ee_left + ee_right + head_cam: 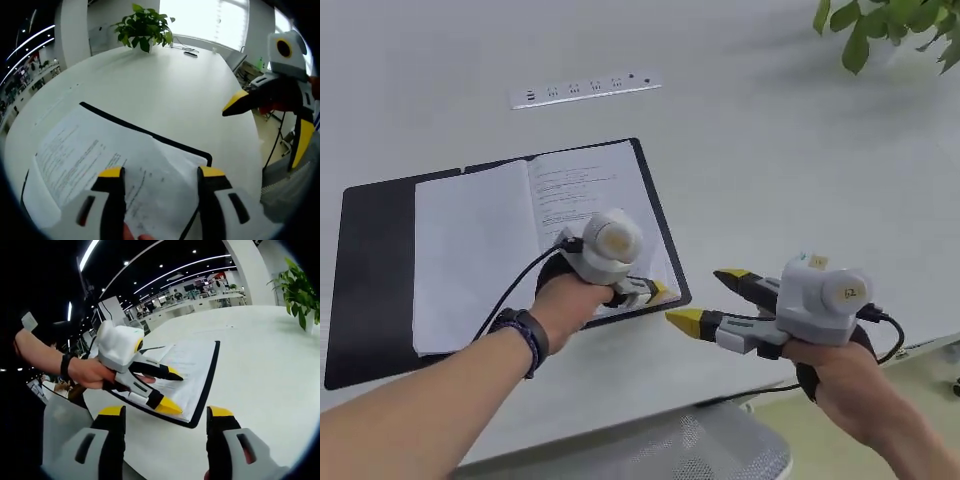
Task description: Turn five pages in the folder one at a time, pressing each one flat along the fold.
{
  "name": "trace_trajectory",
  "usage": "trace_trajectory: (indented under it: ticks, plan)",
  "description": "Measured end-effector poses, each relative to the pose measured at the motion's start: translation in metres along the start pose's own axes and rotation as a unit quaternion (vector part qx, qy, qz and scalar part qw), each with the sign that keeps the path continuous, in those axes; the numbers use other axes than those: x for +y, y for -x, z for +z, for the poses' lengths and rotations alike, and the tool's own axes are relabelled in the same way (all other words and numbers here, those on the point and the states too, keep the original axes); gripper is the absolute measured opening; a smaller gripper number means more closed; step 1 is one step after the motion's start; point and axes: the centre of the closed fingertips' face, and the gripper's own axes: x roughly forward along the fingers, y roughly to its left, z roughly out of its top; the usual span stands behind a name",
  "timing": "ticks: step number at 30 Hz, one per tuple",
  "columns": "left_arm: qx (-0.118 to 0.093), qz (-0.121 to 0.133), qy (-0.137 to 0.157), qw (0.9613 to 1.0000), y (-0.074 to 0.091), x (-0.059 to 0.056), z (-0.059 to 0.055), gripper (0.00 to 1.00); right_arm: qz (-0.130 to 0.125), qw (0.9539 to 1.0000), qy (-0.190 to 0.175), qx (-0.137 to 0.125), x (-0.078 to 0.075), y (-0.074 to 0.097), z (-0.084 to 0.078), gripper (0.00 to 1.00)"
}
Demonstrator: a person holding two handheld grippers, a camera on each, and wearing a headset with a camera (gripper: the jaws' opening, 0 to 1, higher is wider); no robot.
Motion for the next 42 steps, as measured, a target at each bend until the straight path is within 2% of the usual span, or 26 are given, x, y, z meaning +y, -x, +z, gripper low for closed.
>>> trace_trajectory:
  ticks: [8, 12, 19, 26, 34, 42]
  plan:
    - [-0.011, -0.006, 0.026, 0.9996, 0.002, 0.000, -0.001, 0.58, 0.006, 1.0000, -0.001, 0.001, -0.004, -0.008, 0.005, 0.62]
    - [-0.004, 0.012, 0.002, 0.9999, 0.002, 0.004, -0.002, 0.52, 0.008, 0.9999, -0.006, -0.003, -0.004, -0.010, 0.008, 0.61]
    - [-0.015, 0.018, -0.021, 0.9995, 0.001, 0.003, -0.005, 0.52, 0.010, 0.9999, -0.012, -0.005, -0.005, -0.013, 0.009, 0.60]
    - [-0.028, 0.019, -0.010, 0.9994, 0.001, 0.009, -0.004, 0.47, 0.015, 0.9997, -0.018, -0.007, -0.010, -0.019, 0.011, 0.57]
    - [-0.032, 0.027, -0.004, 0.9991, 0.001, 0.012, -0.004, 0.43, 0.018, 0.9994, -0.031, -0.001, -0.026, -0.049, 0.018, 0.49]
    - [-0.035, 0.028, -0.001, 0.9990, 0.001, 0.013, -0.003, 0.41, 0.030, 0.9985, -0.043, 0.016, -0.035, -0.076, 0.019, 0.48]
